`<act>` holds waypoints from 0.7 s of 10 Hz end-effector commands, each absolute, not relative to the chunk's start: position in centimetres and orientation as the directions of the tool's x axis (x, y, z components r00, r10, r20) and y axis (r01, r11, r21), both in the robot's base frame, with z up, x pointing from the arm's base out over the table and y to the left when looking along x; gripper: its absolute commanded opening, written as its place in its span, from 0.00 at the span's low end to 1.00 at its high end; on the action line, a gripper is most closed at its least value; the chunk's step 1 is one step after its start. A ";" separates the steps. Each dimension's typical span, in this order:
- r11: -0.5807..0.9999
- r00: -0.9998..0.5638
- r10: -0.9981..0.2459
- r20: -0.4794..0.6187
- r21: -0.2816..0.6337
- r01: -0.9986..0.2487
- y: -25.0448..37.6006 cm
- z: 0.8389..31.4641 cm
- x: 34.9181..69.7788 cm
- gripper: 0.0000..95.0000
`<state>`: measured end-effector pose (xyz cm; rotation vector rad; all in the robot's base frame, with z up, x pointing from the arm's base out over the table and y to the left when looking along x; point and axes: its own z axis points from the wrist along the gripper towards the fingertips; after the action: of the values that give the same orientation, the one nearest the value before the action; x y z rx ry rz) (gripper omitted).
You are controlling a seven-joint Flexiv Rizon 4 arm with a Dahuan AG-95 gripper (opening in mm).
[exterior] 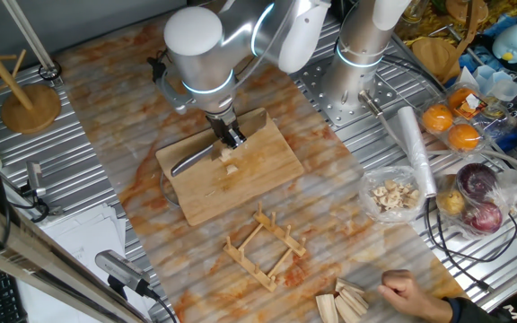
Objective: Slice the lotus root
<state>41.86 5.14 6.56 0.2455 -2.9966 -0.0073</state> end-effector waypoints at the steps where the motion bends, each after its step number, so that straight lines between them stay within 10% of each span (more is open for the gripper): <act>1: 0.987 -0.978 -0.162 0.130 0.014 -0.162 5.1 6.6 41.8 0.00; 7: 0.988 -0.979 -0.157 0.128 0.016 -0.156 5.0 6.5 41.8 0.00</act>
<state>41.74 5.03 6.47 0.2397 -3.0029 -0.0108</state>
